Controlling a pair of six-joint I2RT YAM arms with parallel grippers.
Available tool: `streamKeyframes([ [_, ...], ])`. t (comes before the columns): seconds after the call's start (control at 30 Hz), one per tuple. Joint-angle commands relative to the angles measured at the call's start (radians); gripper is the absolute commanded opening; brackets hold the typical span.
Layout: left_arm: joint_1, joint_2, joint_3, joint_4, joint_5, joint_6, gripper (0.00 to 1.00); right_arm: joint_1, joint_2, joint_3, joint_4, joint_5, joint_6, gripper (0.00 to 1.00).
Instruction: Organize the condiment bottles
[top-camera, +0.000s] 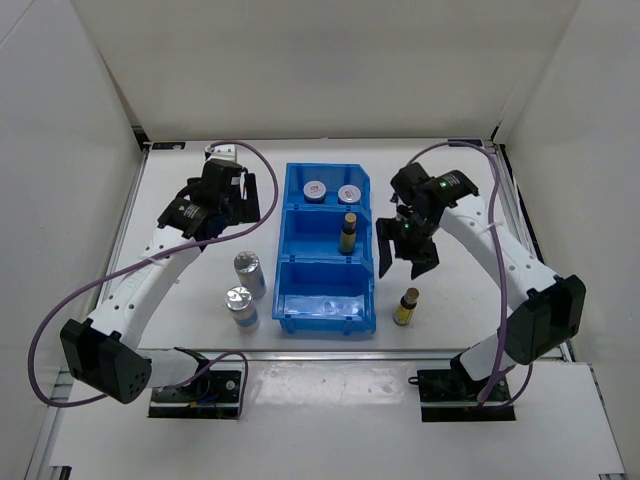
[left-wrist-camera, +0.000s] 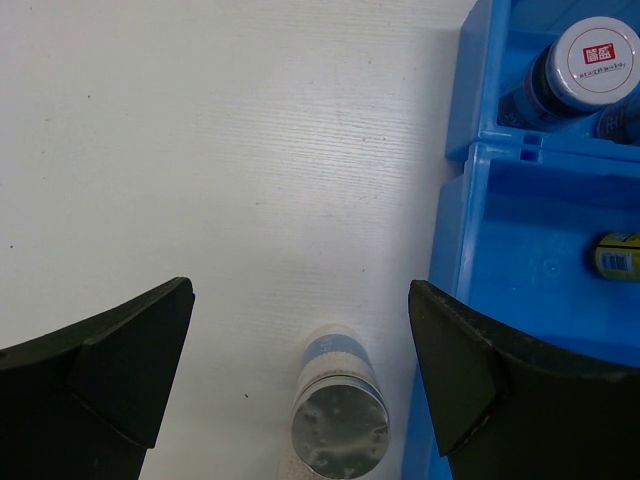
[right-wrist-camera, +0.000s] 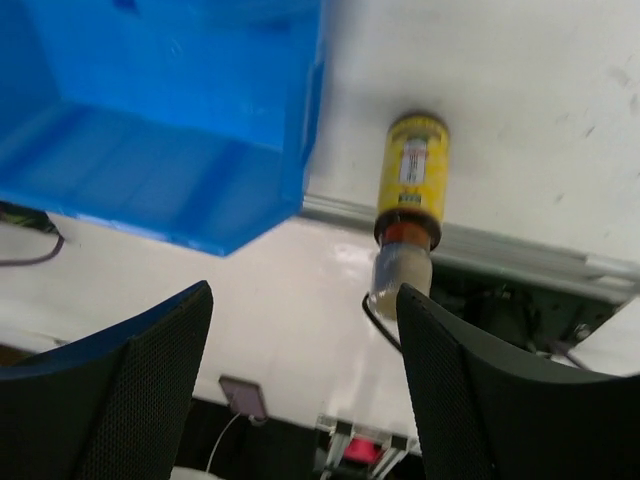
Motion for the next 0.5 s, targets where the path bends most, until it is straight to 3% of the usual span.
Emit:
streamKeyframes([
  [0.0,0.0,-0.02,-0.01,0.007,0.006,-0.01,1.0,-0.04,-0.068,-0.05,-0.287,-0.057,0.051,0.77],
  [0.47,0.0,-0.031,-0.028,0.007,-0.003,-0.01,1.0,-0.062,-0.068,-0.24,-0.287,-0.026,0.031,0.72],
])
